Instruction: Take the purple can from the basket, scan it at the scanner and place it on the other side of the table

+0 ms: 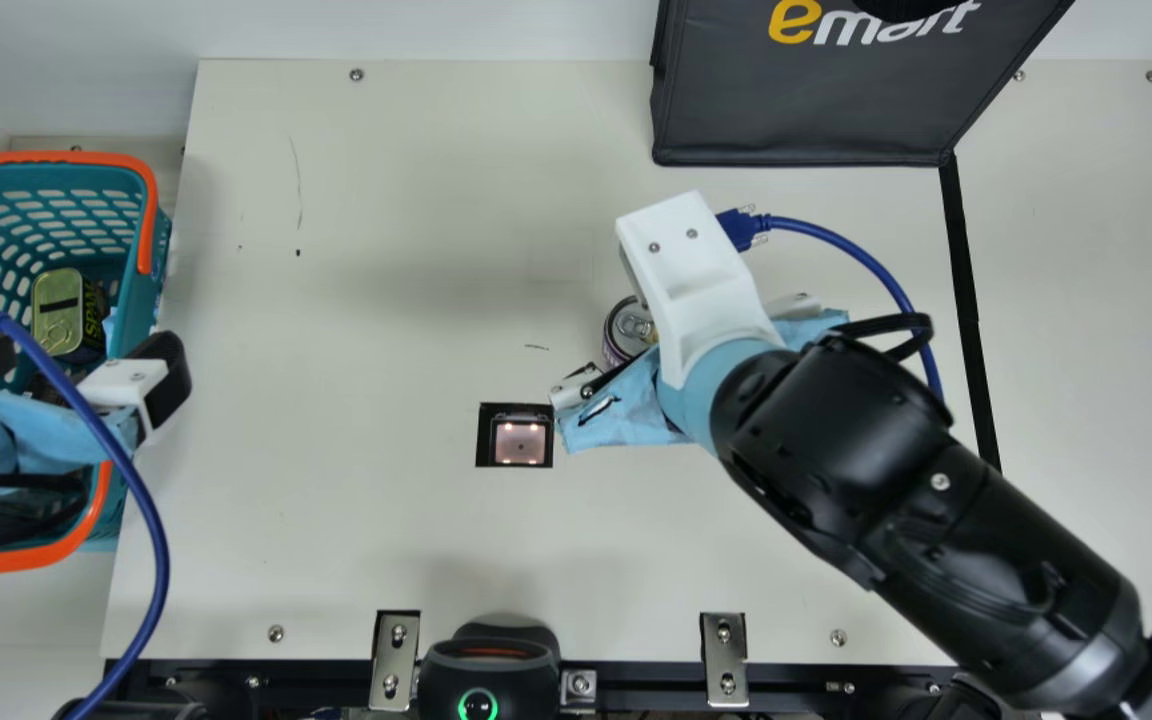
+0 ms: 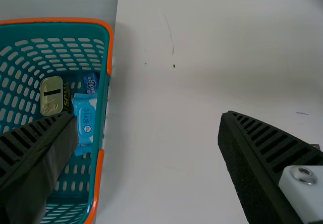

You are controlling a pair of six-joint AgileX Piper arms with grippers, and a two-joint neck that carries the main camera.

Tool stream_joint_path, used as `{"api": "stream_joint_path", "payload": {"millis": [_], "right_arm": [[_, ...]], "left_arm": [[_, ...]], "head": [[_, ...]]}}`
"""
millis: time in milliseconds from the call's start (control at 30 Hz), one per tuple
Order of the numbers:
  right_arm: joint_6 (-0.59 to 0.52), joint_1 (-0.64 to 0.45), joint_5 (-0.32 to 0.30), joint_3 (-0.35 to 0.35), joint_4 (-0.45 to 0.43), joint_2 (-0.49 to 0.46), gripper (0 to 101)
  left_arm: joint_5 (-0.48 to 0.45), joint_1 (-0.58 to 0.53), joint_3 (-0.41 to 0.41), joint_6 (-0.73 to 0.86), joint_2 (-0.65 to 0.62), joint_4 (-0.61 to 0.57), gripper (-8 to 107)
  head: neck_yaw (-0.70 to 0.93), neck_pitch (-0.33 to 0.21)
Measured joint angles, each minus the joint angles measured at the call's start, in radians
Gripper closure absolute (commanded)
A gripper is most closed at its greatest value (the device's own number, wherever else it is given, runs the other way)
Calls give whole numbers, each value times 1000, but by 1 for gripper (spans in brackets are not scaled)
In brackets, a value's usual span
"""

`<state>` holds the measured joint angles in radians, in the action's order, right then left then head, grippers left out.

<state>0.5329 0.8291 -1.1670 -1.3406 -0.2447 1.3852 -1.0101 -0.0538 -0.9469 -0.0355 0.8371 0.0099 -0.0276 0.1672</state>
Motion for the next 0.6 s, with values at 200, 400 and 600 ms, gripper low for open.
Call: {"api": "stream_joint_path", "payload": {"millis": [200,400,600], "right_arm": [[56,-2,32,34,-9,20,6],[77,-18,80,68,-10,49,6],[77,-35,129,88,-18,82,6]], "left_arm": [[0,0,0,0,0,0,9],[0,0,0,0,0,0,9],[0,0,0,0,0,0,9]], "head": [[0,0],[0,0],[0,0]]}}
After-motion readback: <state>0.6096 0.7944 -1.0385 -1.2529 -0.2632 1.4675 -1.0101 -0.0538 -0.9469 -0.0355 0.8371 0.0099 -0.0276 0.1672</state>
